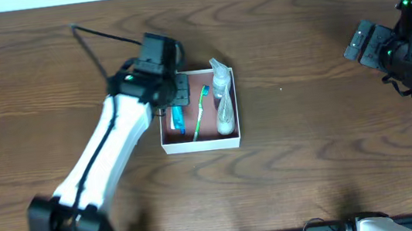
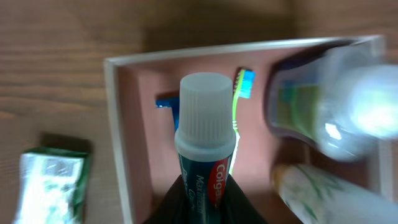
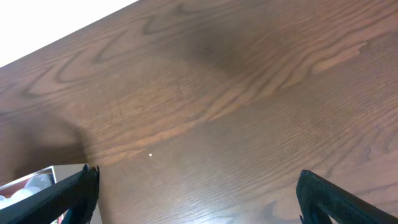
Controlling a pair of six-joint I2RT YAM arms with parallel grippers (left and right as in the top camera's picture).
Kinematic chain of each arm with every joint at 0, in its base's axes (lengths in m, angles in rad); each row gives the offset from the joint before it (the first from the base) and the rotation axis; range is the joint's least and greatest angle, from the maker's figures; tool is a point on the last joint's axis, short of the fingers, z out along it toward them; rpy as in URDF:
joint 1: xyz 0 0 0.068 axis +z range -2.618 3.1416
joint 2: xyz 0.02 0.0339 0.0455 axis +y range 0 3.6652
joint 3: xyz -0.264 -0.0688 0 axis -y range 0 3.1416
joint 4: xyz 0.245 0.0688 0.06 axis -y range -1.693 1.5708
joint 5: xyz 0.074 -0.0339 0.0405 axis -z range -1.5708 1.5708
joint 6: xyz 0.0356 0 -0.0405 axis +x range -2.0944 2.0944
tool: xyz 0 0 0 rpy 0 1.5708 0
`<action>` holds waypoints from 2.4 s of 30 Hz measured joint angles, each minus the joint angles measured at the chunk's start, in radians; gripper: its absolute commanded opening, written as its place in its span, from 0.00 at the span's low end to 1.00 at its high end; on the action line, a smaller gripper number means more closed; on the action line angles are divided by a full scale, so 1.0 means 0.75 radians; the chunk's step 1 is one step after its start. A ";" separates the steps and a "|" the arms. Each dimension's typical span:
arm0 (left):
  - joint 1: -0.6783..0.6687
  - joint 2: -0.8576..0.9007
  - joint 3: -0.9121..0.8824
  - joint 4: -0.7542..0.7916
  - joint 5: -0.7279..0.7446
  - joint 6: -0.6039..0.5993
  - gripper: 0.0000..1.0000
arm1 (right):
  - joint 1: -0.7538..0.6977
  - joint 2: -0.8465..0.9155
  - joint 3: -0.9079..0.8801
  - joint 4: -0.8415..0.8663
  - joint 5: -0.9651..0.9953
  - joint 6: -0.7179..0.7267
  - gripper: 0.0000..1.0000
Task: Pack container
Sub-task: 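Place the toothpaste tube in the box between razor and toothbrush, then grasp the green Dettol soap bar with the left gripper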
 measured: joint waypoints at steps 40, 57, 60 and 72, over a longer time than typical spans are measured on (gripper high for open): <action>0.452 -0.056 0.033 -0.364 -0.201 0.166 0.67 | 0.000 0.000 -0.001 0.000 0.000 0.000 0.99; 0.522 0.297 0.013 -0.240 -0.008 0.474 0.80 | 0.000 0.000 -0.001 0.001 0.000 0.000 0.99; 0.522 0.327 0.014 -0.233 -0.004 0.483 0.80 | 0.000 0.000 -0.001 0.001 0.000 0.000 0.99; 0.522 0.481 0.014 -0.225 0.007 0.480 0.63 | 0.000 0.000 -0.001 0.001 0.000 0.000 0.99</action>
